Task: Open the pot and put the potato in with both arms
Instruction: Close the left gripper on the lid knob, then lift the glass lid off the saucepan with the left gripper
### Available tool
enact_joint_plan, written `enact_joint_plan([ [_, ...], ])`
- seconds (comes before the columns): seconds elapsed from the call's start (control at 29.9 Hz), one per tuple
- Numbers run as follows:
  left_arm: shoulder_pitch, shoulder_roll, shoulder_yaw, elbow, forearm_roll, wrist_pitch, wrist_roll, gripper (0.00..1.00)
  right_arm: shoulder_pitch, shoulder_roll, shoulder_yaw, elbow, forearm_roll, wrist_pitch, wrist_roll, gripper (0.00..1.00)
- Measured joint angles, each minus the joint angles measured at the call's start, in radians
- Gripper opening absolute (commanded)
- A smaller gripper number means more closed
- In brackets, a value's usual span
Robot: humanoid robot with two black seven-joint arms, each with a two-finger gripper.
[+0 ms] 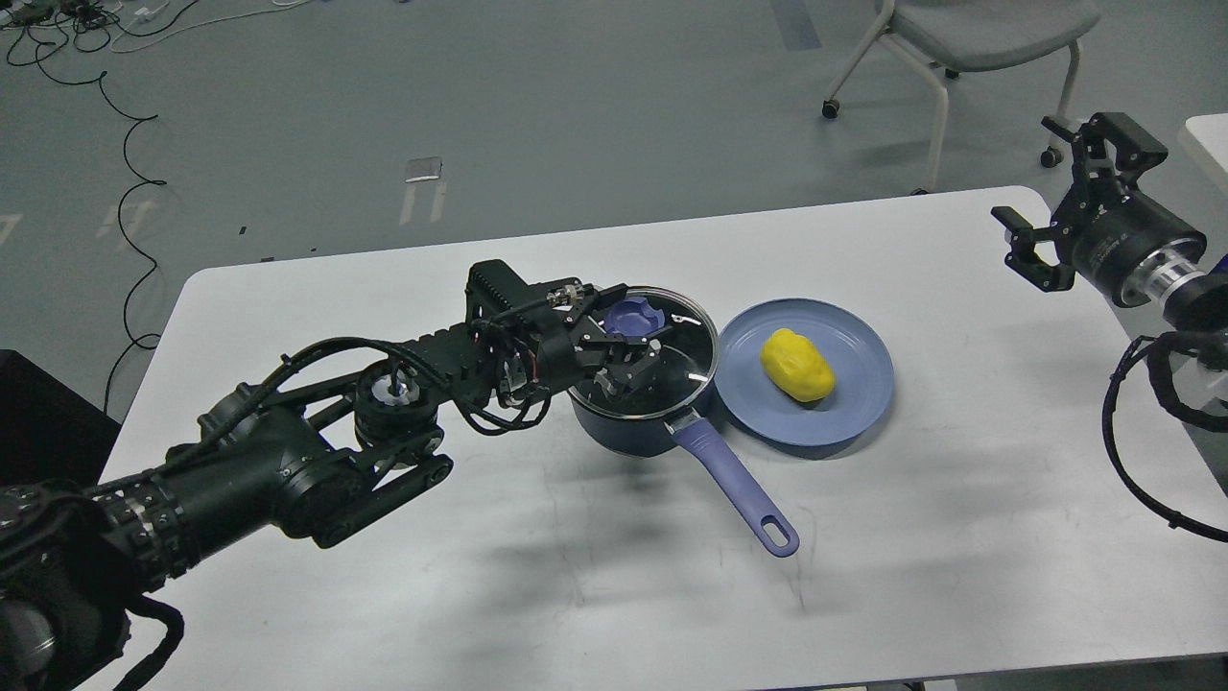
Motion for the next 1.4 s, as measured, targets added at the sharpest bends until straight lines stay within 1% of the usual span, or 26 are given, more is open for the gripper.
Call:
enact_joint_plan([
  [0.47,-0.004,0.014,-0.001,-0.014,-0.032,-0.006,-0.001,0.60,0.000,0.005,0.000,-0.015,0.000,-0.002,0.001,1.00],
  [0.8,-0.064,0.070,-0.005,-0.069,-0.071,-0.009,0.001,0.60,0.004,0.006,0.001,-0.014,0.000,-0.002,0.001,1.00],
  [1.0,-0.086,0.158,-0.009,-0.108,-0.110,-0.009,0.001,0.60,0.017,0.006,0.001,-0.014,0.000,-0.002,0.000,1.00],
  [1.1,-0.085,0.226,-0.009,-0.115,-0.117,-0.003,0.000,0.60,0.020,0.006,0.001,-0.014,0.000,-0.002,0.000,1.00],
  [1.24,-0.065,0.320,-0.004,-0.123,-0.118,0.024,0.001,0.60,0.021,0.008,0.000,-0.013,0.000,-0.002,0.000,1.00],
  [1.4,-0.004,0.416,-0.001,-0.124,-0.116,0.053,-0.001,0.60,0.022,0.008,0.000,-0.015,-0.002,-0.002,0.000,1.00],
])
